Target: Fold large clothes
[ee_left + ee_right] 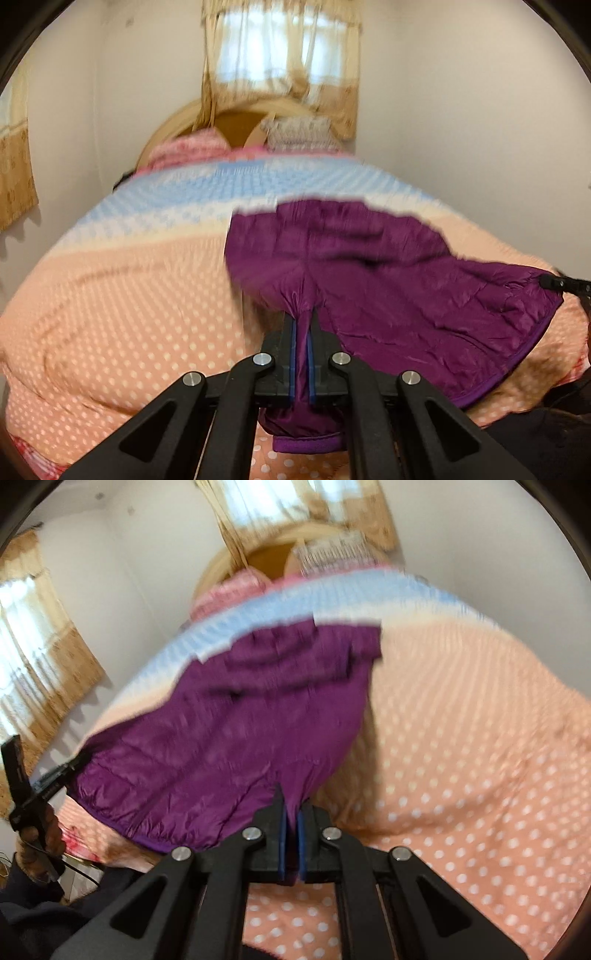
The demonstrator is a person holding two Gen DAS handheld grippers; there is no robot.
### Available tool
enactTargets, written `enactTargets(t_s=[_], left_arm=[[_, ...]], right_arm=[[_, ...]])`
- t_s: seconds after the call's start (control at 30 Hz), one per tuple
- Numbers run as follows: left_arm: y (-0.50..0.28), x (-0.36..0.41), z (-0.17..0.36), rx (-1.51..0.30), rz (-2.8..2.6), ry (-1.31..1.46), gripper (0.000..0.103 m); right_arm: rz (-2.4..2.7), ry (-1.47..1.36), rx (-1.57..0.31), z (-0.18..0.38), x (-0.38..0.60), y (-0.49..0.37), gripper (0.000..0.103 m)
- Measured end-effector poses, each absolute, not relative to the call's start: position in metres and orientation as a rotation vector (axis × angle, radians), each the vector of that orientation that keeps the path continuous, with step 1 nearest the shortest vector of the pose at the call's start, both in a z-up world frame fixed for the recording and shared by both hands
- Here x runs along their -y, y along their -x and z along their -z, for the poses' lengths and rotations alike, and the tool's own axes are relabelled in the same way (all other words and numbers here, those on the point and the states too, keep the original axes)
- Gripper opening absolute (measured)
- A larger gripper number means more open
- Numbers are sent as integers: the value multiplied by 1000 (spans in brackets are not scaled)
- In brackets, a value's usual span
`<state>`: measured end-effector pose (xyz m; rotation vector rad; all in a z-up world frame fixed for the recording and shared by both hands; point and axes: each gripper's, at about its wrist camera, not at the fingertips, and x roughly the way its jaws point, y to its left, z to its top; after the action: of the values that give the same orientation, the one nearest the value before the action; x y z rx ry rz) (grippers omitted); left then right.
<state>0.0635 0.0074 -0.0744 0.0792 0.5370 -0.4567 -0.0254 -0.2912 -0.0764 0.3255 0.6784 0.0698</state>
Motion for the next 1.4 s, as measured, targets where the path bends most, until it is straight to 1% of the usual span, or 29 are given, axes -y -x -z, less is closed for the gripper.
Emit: enactTargets(t_s=[0.17, 0.27, 0.37, 0.47, 0.5, 0.57, 0.63, 0.73, 0.77, 0.8, 0.83, 0.87, 0.9, 0.97, 1.1, 1.17, 1.23, 1.27, 1.3, 1.4], left_arm=[[-31, -19, 14, -404, 497, -36, 3], [-41, -17, -3, -398, 509, -32, 3], [-79, -5, 7, -397, 474, -59, 3], [-137, 17, 34, -406, 395, -102, 4], [-161, 25, 45, -401, 371, -108, 8], [-197, 35, 65, -418, 343, -130, 9], [-236, 42, 83, -497, 341, -87, 13], [-268, 42, 94, -535, 321, -34, 22], [-275, 42, 96, -536, 314, -26, 30], [-282, 40, 97, -524, 279, -22, 52], [-285, 39, 96, -495, 227, -25, 67], [-285, 39, 93, -464, 184, -24, 90], [-284, 37, 92, -432, 157, -17, 95], [-290, 35, 90, -387, 125, -13, 96], [-317, 51, 100, -444, 39, -60, 96], [-330, 61, 110, -487, -21, -76, 96], [-337, 68, 117, -520, -60, -86, 96], [-340, 72, 121, -531, -81, -85, 96], [-337, 75, 125, -533, -88, -85, 96], [-339, 90, 139, -542, -155, -115, 96]], right_arm=[[-77, -316, -487, 11, 294, 64, 6], [-86, -310, -406, -15, 300, 65, 6], [-74, -304, -372, -20, 311, 31, 6], [-37, -316, -397, -2, 316, -30, 6], [-16, -321, -414, 6, 318, -54, 6], [0, -393, -457, 25, 332, -101, 6], [16, -433, -487, 39, 345, -132, 6], [57, -437, -516, 52, 353, -163, 6], [71, -439, -528, 56, 355, -176, 6], [82, -437, -536, 58, 356, -181, 6], [92, -441, -547, 63, 357, -190, 6], [104, -444, -560, 68, 358, -197, 6], [115, -443, -570, 72, 360, -204, 6], [138, -440, -597, 83, 364, -220, 6], [192, -389, -633, 100, 360, -255, 8], [218, -389, -651, 107, 360, -271, 22], [219, -416, -646, 108, 361, -276, 55], [233, -421, -631, 105, 361, -277, 63], [264, -408, -603, 99, 358, -272, 76], [242, -351, -592, 92, 333, -267, 77]])
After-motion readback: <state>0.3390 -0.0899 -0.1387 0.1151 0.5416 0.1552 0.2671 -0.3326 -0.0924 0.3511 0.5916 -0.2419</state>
